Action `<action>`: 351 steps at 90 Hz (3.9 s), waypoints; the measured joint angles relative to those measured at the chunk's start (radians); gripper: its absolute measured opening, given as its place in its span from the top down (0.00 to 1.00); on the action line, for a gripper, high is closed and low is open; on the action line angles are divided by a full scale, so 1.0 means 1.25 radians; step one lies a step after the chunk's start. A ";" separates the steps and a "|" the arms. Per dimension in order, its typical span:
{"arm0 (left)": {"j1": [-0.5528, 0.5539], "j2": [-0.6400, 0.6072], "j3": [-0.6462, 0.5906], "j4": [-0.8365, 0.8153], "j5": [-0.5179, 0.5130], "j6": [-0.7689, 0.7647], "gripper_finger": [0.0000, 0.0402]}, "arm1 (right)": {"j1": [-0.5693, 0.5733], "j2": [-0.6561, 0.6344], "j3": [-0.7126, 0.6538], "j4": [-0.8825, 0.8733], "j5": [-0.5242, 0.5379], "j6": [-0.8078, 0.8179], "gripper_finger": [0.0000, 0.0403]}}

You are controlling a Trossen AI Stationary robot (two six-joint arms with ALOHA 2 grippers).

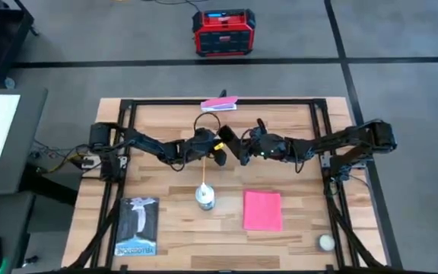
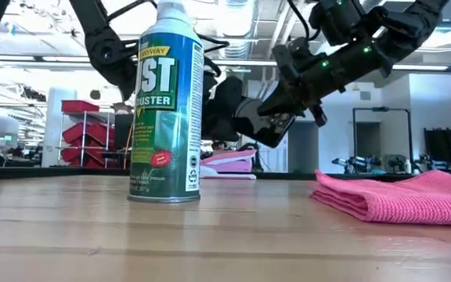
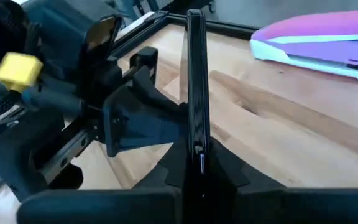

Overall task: Apply microfiber cloth
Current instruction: Prepare the black cellphone, then prepare the spray bottle

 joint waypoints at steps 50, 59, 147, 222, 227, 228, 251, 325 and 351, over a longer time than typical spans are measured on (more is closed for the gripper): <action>0.012 -0.002 0.002 0.029 0.030 0.009 1.00 | 0.001 0.002 -0.001 -0.061 -0.086 0.034 0.96; 0.013 -0.004 0.004 0.056 0.034 0.009 1.00 | 0.002 0.003 -0.002 -0.066 -0.097 0.036 0.96; -0.045 -0.025 -0.047 0.001 0.059 0.048 1.00 | 0.015 0.000 -0.002 -0.047 -0.064 -0.018 0.96; -0.027 -0.699 -0.046 -0.694 -0.053 0.354 1.00 | -0.032 -0.112 0.013 -0.041 -0.198 -0.151 0.96; -0.048 -0.708 -0.046 -0.719 -0.053 0.321 1.00 | -0.032 -0.111 0.016 -0.039 -0.200 -0.156 0.96; -0.053 -0.708 -0.046 -0.724 -0.053 0.314 1.00 | -0.032 -0.111 0.016 -0.039 -0.200 -0.157 0.96; -0.247 -0.664 -0.048 -0.830 -0.164 0.143 1.00 | -0.042 -0.112 0.016 -0.048 -0.200 -0.171 0.96; -0.658 -0.384 -0.041 -0.647 -0.348 -0.251 1.00 | -0.065 -0.113 0.015 -0.066 -0.214 -0.201 0.96; -0.659 -0.386 -0.034 -0.642 -0.325 -0.243 1.00 | -0.064 -0.113 0.015 -0.064 -0.219 -0.202 0.96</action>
